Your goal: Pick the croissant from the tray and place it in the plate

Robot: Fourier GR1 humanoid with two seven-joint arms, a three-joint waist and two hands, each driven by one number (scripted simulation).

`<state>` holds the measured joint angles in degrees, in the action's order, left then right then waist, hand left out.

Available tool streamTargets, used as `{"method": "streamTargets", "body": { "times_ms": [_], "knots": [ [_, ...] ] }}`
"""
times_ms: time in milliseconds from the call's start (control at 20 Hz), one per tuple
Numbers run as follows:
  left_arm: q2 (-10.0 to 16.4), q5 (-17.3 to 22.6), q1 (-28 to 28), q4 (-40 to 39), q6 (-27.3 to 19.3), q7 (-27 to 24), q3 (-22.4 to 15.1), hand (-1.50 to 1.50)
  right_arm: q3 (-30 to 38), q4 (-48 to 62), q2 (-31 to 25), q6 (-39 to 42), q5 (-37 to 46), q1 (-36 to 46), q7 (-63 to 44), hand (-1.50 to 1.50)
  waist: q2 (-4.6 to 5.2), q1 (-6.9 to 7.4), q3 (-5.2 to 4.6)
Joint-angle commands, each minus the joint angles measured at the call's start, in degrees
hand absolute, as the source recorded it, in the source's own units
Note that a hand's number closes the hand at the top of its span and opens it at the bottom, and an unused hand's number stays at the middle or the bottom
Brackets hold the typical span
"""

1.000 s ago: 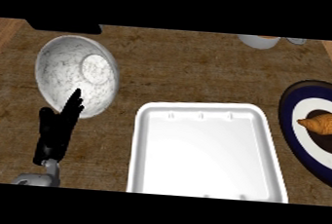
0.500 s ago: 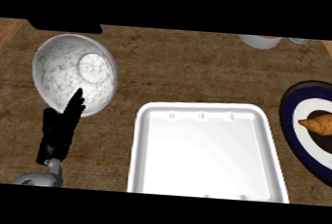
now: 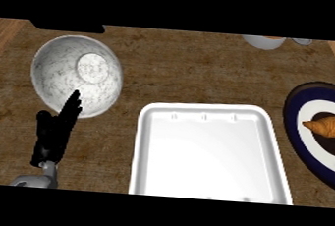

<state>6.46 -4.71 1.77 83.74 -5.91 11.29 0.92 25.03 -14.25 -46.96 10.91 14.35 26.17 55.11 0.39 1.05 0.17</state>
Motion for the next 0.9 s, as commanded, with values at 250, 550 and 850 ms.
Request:
{"method": "streamTargets", "body": {
  "times_ms": [250,550,850],
  "knots": [
    [-3.0,-2.23,0.72,0.56,-2.57,1.36,-2.19,0.0,1.45,3.36,-2.77,0.91,-0.85,0.43,3.34,-1.5,0.01,0.16,0.04],
    [-1.24,-0.54,2.52,-1.8,-0.43,1.27,-0.25,0.0,3.8,4.66,-4.39,2.9,-2.8,-4.45,8.75,-1.5,0.2,-0.02,0.16],
    [-0.03,0.16,3.08,-0.69,0.79,2.34,0.41,0.0,5.34,5.52,-7.12,1.38,-3.88,-2.45,3.51,-1.5,0.34,0.47,0.23]
  ]
}}
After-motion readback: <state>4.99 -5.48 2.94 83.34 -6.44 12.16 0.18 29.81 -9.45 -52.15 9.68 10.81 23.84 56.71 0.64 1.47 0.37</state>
